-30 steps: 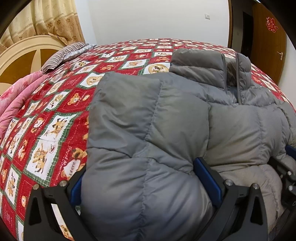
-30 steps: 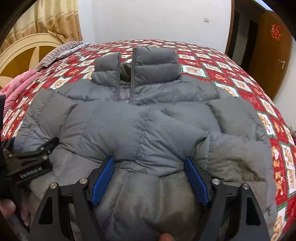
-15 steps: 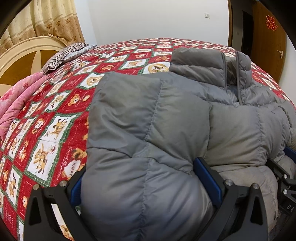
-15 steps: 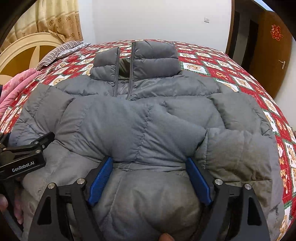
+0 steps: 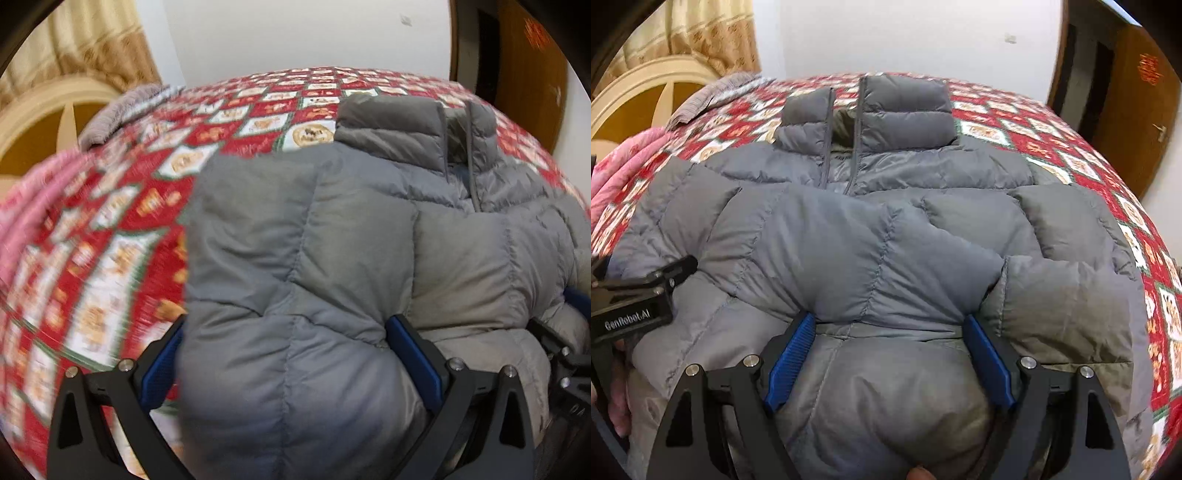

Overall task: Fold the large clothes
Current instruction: 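Grasp the jacket hem with both grippers and lift it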

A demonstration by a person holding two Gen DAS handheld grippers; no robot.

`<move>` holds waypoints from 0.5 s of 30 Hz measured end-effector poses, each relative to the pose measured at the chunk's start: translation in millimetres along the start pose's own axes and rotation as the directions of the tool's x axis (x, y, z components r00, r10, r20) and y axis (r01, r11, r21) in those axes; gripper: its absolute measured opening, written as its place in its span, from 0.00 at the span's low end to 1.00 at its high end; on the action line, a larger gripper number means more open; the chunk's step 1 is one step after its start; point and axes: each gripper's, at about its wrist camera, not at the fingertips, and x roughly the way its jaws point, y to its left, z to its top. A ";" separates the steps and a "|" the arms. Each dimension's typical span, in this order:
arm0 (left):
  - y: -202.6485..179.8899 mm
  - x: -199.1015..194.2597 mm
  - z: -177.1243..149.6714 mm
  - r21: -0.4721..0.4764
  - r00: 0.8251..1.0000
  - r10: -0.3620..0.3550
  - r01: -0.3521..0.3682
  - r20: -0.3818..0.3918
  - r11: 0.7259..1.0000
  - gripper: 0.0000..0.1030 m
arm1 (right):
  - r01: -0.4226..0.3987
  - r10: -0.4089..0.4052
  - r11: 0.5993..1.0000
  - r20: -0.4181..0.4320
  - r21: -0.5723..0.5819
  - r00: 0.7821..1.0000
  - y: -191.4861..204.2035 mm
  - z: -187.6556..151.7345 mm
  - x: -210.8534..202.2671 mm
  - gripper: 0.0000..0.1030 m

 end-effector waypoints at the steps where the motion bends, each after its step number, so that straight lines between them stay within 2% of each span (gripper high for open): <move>1: 0.9 -11.8 3.8 0.015 1.000 0.004 -0.005 0.024 1.000 1.00 | -0.027 0.027 1.000 -0.019 -0.004 0.999 -3.5 1.9 -4.4 0.80; 3: 6.9 -35.1 13.7 0.023 0.996 -0.014 0.012 0.092 1.000 1.00 | -0.056 0.055 0.998 -0.029 -0.009 0.998 -9.8 5.0 -13.2 0.80; 5: 13.1 -48.1 31.5 0.020 0.991 -0.031 0.028 0.127 0.999 1.00 | -0.074 0.074 0.997 0.013 -0.006 0.997 -19.1 15.9 -26.8 0.80; 8: 18.6 -40.4 69.3 -0.016 0.991 -0.062 0.065 0.115 0.998 1.00 | -0.095 0.093 0.994 0.039 0.050 0.995 -35.5 42.4 -31.2 0.80; 11: 15.2 -18.4 105.6 -0.032 0.994 -0.015 0.018 0.108 0.999 1.00 | -0.093 0.090 0.991 0.036 0.101 0.995 -52.1 75.3 -21.1 0.81; 15: 14.5 14.6 147.7 -0.109 0.996 -0.058 0.065 0.060 0.992 1.00 | -0.082 0.072 0.977 0.057 0.197 0.996 -80.9 124.9 -2.0 0.83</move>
